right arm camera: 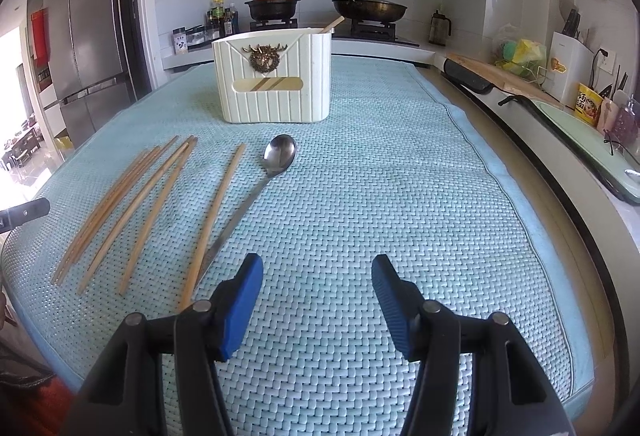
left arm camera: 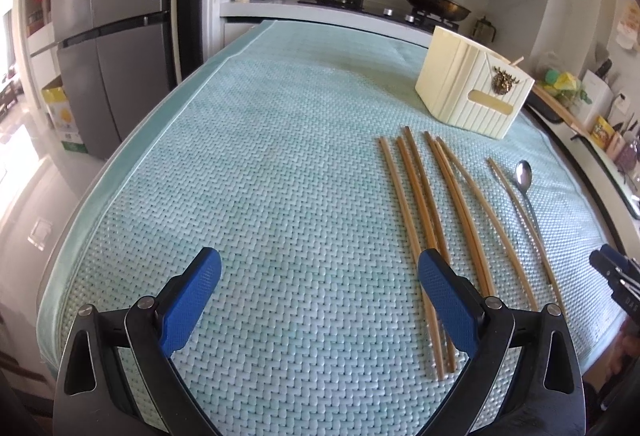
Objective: Organize utensils
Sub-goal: 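Move both grippers back toward the remaining utensils on the towel, then grasp the small metal spoon with the right gripper while the left grasps a chopstick, then carry the spoon and chopstick over the caddy with both grippers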
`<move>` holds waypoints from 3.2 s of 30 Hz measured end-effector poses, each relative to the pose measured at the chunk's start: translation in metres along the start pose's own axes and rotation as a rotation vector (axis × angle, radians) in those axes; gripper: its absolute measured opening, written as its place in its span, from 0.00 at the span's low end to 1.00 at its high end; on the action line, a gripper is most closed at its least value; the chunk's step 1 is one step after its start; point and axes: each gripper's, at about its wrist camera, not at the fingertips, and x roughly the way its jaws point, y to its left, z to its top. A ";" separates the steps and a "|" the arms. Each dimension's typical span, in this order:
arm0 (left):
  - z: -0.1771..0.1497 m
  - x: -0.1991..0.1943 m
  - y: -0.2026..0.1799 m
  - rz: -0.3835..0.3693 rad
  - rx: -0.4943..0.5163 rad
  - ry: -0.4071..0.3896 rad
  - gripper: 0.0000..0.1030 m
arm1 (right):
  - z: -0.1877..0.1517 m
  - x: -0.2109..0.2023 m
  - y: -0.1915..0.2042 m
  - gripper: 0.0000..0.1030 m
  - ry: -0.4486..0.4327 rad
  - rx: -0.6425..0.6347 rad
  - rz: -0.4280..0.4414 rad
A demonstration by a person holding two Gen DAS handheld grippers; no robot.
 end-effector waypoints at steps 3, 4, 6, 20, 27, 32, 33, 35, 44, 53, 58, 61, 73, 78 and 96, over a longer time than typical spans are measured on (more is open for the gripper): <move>0.005 0.004 -0.002 -0.013 0.006 0.004 0.96 | 0.000 0.000 0.000 0.56 0.001 0.000 0.000; 0.007 0.006 -0.004 -0.026 0.007 0.011 0.96 | 0.000 0.000 0.001 0.56 0.001 -0.003 0.001; 0.012 0.010 -0.008 -0.059 0.015 0.022 0.96 | 0.000 0.000 0.003 0.56 -0.001 -0.008 0.002; 0.054 0.073 -0.029 -0.075 0.030 0.125 0.96 | -0.001 -0.002 -0.002 0.56 -0.001 0.008 0.001; 0.058 0.102 -0.046 0.010 0.125 0.154 0.96 | 0.001 0.002 -0.006 0.56 0.012 0.020 0.008; 0.058 0.106 -0.050 0.046 0.157 0.163 0.96 | 0.016 0.025 -0.005 0.56 0.076 0.022 -0.011; 0.058 0.106 -0.050 0.045 0.156 0.161 0.96 | 0.021 0.031 -0.004 0.56 0.086 0.028 0.001; 0.058 0.106 -0.049 0.044 0.153 0.163 0.97 | 0.032 0.043 -0.003 0.56 0.104 0.062 0.043; 0.059 0.105 -0.048 0.057 0.145 0.160 0.98 | 0.081 0.121 0.014 0.56 0.225 0.169 0.107; 0.058 0.106 -0.050 0.066 0.147 0.166 1.00 | 0.099 0.144 0.051 0.44 0.231 0.043 -0.027; 0.059 0.108 -0.049 0.057 0.150 0.171 1.00 | 0.106 0.152 0.052 0.35 0.208 0.026 -0.020; 0.062 0.110 -0.050 0.029 0.176 0.181 1.00 | 0.112 0.155 0.039 0.35 0.179 0.036 0.042; 0.084 0.125 -0.063 -0.013 0.237 0.227 0.86 | 0.127 0.150 -0.009 0.35 0.058 0.064 0.130; 0.090 0.126 -0.074 -0.038 0.272 0.253 0.48 | 0.139 0.155 -0.021 0.35 0.023 0.096 0.187; 0.117 0.089 -0.056 -0.171 0.140 0.122 0.04 | 0.159 0.072 -0.019 0.34 -0.143 0.054 0.267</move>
